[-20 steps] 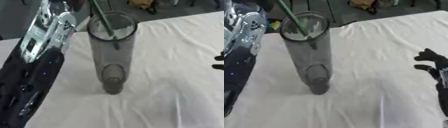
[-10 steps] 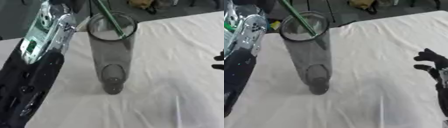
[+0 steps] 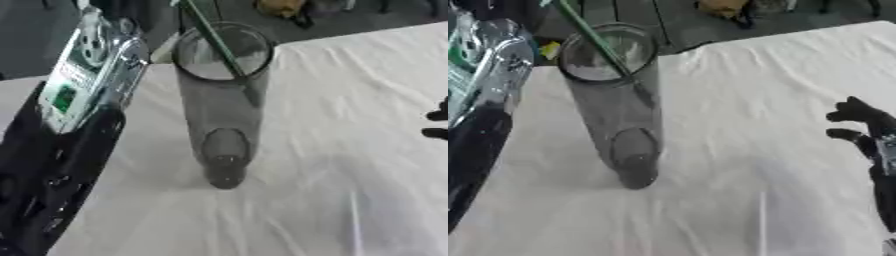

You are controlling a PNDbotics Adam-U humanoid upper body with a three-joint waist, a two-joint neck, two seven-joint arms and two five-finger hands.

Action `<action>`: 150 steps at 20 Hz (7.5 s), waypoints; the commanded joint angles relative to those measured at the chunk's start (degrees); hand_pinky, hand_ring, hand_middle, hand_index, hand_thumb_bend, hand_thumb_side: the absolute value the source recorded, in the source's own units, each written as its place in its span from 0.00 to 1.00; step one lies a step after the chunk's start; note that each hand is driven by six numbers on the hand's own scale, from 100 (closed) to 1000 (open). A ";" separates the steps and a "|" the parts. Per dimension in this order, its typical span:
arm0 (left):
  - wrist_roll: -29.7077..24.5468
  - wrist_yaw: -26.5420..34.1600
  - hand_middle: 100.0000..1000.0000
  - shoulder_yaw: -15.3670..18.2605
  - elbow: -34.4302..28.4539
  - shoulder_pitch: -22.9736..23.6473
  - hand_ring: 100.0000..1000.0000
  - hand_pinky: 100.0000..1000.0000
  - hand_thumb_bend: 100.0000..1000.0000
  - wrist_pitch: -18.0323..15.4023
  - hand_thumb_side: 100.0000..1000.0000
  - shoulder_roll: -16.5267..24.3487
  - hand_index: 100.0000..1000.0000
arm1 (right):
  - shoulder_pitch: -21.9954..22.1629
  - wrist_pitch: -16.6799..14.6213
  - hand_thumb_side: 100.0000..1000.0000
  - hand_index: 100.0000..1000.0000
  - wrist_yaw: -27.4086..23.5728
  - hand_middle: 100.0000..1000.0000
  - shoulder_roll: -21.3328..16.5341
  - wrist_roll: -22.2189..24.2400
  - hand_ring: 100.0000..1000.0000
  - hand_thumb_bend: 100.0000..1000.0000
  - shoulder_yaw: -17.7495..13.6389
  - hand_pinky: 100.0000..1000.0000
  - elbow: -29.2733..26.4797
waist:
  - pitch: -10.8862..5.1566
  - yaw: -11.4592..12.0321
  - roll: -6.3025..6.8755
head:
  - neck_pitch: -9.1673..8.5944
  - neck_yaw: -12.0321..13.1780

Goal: Arrange flowers into the vase.

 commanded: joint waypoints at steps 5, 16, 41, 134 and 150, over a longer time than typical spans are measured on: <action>3.75 -6.29 0.15 1.02 0.25 -0.12 0.14 0.00 0.00 0.27 0.82 2.19 0.24 | -0.01 0.08 1.00 0.77 0.04 0.63 -0.26 -0.25 1.00 0.00 -0.65 0.70 -1.12 | -1.05 0.47 0.17 | 0.34 -0.39; 1.97 -15.23 0.20 0.14 0.67 0.66 0.23 0.04 0.00 5.63 0.80 3.72 0.27 | 0.40 0.14 1.00 0.77 -0.03 0.63 -0.28 -0.32 1.00 0.00 -0.73 0.70 -1.12 | -1.87 1.29 -0.20 | 1.67 -0.74; -6.38 -30.22 0.41 -1.12 -0.04 1.13 0.42 0.13 0.00 15.49 0.75 4.30 0.45 | 0.79 0.53 1.00 0.77 -0.10 0.62 -0.15 -0.22 1.00 0.00 -0.73 0.70 -1.12 | -2.73 1.69 0.05 | 1.83 -0.90; -45.32 -41.60 0.93 -2.11 -3.85 -0.52 0.94 0.91 0.39 14.40 1.00 9.60 1.00 | 2.88 2.54 1.00 0.77 -0.68 0.60 -0.25 1.03 1.00 0.00 -0.34 0.71 -1.12 | -7.07 3.59 2.08 | 4.79 -0.35; -48.72 -45.72 0.94 -1.48 -3.48 0.37 0.95 0.94 0.50 14.45 1.00 10.60 1.00 | 2.88 2.82 1.00 0.77 -1.43 0.60 -0.14 0.95 1.00 0.00 -0.44 0.71 -1.12 | -7.47 3.82 2.08 | 5.02 -0.24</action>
